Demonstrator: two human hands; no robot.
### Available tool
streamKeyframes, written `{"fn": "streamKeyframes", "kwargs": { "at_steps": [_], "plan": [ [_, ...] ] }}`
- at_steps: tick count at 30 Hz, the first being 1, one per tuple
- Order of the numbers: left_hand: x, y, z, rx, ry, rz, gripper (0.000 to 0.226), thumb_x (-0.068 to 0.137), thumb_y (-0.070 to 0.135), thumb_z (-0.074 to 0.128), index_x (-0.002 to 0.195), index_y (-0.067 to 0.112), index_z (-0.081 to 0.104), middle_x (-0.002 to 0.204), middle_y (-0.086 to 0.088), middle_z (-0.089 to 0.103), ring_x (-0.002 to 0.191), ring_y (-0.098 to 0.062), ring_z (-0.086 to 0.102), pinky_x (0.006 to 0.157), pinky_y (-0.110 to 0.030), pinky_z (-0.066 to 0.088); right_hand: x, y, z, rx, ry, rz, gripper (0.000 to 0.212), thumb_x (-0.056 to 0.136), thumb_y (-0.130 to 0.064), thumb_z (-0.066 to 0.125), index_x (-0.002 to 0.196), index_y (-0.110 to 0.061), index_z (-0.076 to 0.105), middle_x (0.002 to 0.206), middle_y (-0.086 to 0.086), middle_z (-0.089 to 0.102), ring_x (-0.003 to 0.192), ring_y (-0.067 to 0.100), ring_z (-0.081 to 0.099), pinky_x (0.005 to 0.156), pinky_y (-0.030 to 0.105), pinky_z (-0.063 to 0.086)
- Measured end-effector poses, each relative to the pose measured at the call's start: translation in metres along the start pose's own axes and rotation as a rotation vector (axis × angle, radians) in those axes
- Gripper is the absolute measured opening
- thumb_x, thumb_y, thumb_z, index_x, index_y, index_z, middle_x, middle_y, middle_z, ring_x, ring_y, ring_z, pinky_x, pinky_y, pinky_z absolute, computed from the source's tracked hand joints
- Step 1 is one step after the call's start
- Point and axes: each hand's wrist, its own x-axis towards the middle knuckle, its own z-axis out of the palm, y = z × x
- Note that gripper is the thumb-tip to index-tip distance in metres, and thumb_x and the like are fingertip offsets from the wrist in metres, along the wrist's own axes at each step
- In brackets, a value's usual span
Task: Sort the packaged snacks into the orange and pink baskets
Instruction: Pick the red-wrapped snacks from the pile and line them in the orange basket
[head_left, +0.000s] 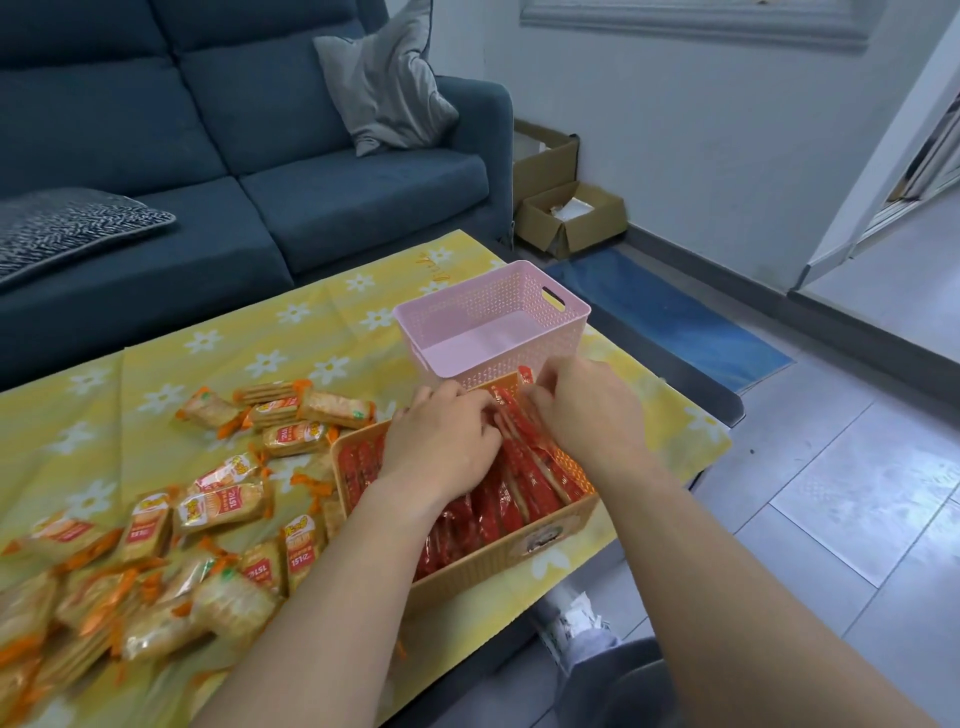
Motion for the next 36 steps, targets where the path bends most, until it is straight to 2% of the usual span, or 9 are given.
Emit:
{"fn": "streamKeyframes", "kwargs": {
  "at_steps": [4,8,11,18,21,24,29,33,36],
  "plan": [
    [-0.012,-0.016,-0.008,0.072,-0.042,-0.227,0.067,0.085,0.060,0.054,0.142,0.028,0.042,0.143,-0.007,0.043,0.130,-0.035,0.037,0.094,-0.045,0.043,0.004,0.010,0.005,0.045,-0.034,0.049,0.015,0.093,-0.041,0.068,0.085,-0.029,0.064,0.095,-0.006,0.058,0.087,0.020,0.060,0.069,0.034,0.051],
    [-0.019,-0.022,-0.015,0.010,-0.073,-0.322,0.085,0.080,0.077,0.051,0.149,0.029,0.035,0.149,-0.007,0.035,0.137,-0.037,0.032,0.100,-0.048,0.042,0.003,0.012,0.019,0.117,-0.053,0.108,0.015,0.092,-0.045,0.069,0.089,-0.031,0.065,0.101,-0.004,0.058,0.086,0.019,0.057,0.066,0.033,0.046],
    [-0.022,-0.034,-0.021,-0.101,-0.140,-0.338,0.073,0.090,0.066,0.043,0.152,0.029,0.033,0.155,-0.004,0.033,0.139,-0.033,0.039,0.103,-0.049,0.045,0.002,0.009,0.023,0.075,-0.029,0.061,0.015,0.094,-0.041,0.067,0.094,-0.026,0.070,0.102,-0.002,0.056,0.091,0.024,0.059,0.066,0.032,0.041],
    [-0.037,-0.039,-0.034,-0.095,-0.268,-0.276,0.105,0.068,0.044,0.087,0.154,0.026,0.029,0.143,-0.004,0.051,0.123,-0.027,0.054,0.100,-0.044,0.050,-0.002,-0.001,-0.003,-0.026,-0.001,0.012,0.028,0.096,-0.025,0.048,0.092,-0.017,0.074,0.096,0.002,0.062,0.091,0.029,0.061,0.070,0.040,0.056],
    [-0.037,-0.036,-0.040,-0.238,-0.241,-0.285,0.092,0.066,0.041,0.092,0.143,0.022,0.046,0.128,-0.001,0.063,0.108,-0.022,0.062,0.093,-0.038,0.053,-0.009,-0.011,-0.023,0.218,-0.024,-0.009,0.027,0.094,-0.019,0.048,0.092,-0.015,0.074,0.093,0.000,0.072,0.085,0.023,0.065,0.072,0.039,0.058],
    [-0.038,-0.028,-0.046,-0.489,-0.089,-0.240,0.051,0.070,0.036,0.090,0.113,0.021,0.066,0.099,0.006,0.073,0.085,-0.014,0.069,0.079,-0.036,0.059,-0.024,-0.019,-0.041,0.416,-0.140,-0.076,0.024,0.097,-0.017,0.051,0.091,-0.009,0.073,0.086,0.007,0.074,0.082,0.026,0.067,0.075,0.043,0.057],
    [-0.036,0.007,-0.031,-0.875,0.085,-0.235,0.020,0.085,0.030,0.078,0.099,0.020,0.069,0.093,-0.001,0.075,0.083,-0.021,0.072,0.071,-0.040,0.058,-0.035,-0.012,-0.060,0.575,-0.327,-0.086,0.037,0.101,-0.047,0.045,0.088,-0.024,0.071,0.088,0.015,0.070,0.082,0.036,0.067,0.080,0.056,0.057],
    [-0.035,0.045,-0.024,-1.233,-0.078,-0.177,0.014,0.098,0.023,0.060,0.094,0.016,0.071,0.082,-0.005,0.076,0.070,-0.017,0.073,0.062,-0.032,0.057,-0.033,0.005,-0.066,0.568,-0.360,-0.001,0.051,0.081,-0.073,0.044,0.089,-0.031,0.070,0.090,-0.003,0.073,0.087,0.020,0.071,0.084,0.052,0.059],
    [-0.031,0.053,-0.020,-1.310,-0.215,-0.183,0.027,0.101,0.018,0.047,0.107,0.015,0.073,0.103,-0.010,0.077,0.081,-0.020,0.072,0.066,-0.032,0.058,-0.029,0.019,-0.070,0.475,-0.349,0.031,0.048,0.093,-0.055,0.053,0.084,-0.013,0.075,0.075,0.004,0.076,0.075,0.021,0.072,0.078,0.041,0.061]
  ]
}}
